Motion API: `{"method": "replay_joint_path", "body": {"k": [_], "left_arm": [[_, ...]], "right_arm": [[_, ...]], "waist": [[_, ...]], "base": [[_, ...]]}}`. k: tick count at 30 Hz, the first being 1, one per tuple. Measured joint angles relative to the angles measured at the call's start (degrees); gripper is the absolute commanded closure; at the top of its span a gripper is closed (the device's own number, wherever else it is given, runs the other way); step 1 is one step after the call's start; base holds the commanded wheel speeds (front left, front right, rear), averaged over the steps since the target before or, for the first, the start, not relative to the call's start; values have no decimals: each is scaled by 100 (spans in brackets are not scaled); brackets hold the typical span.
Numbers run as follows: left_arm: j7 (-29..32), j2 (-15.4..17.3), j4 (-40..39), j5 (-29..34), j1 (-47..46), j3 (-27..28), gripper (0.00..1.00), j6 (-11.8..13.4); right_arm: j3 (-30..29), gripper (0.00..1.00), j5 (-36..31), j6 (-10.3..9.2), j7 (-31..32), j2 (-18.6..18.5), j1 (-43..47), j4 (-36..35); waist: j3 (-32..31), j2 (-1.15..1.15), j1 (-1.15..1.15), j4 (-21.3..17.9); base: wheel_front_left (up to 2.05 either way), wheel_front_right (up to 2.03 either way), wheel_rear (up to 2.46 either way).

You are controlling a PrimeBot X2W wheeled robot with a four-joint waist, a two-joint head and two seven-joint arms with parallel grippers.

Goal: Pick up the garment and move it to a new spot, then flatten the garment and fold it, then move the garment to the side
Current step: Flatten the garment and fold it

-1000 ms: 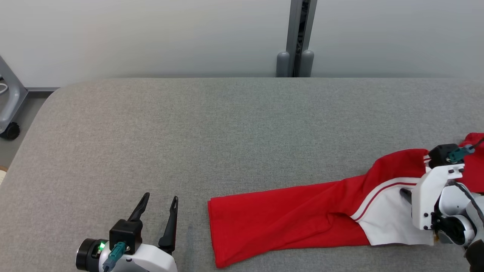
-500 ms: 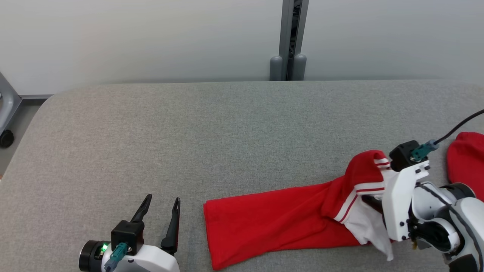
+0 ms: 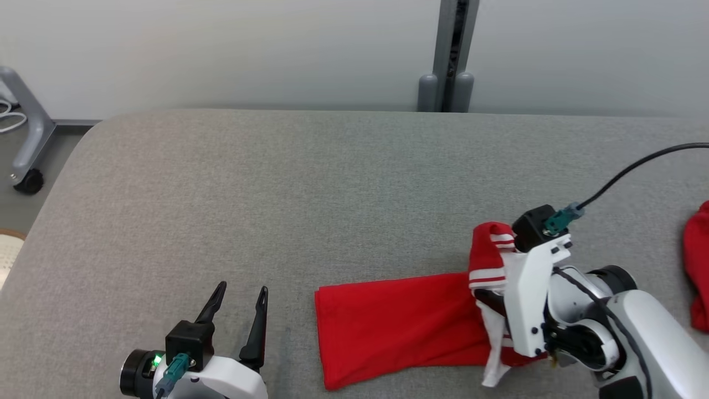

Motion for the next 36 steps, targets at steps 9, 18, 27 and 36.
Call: {"method": "replay_joint_path", "body": {"k": [9,18,27,36], "left_arm": [[0,2,-13,-20,-63,-55,0,21],[0,3,0,-69,-74,-134,0,53],[0,2,18,-140,-87,-235,0,69],[0,2,21,-175,-146,-325,0,93]], "right_arm": [[353,100,-91,0,-22,498,-281,323],[669,100,-96,0,-220,844,-521,895],[1014,100,2,0,-561,1100,-784,1462],[1202,100,11,0,-971,1193,-1020,2168]], "waist": [[180,0,0,312],[260,0,0,532],[305,0,0,712],[388,0,0,898]], "base": [[0,0,0],[0,0,0],[0,0,0],[0,0,0]]}}
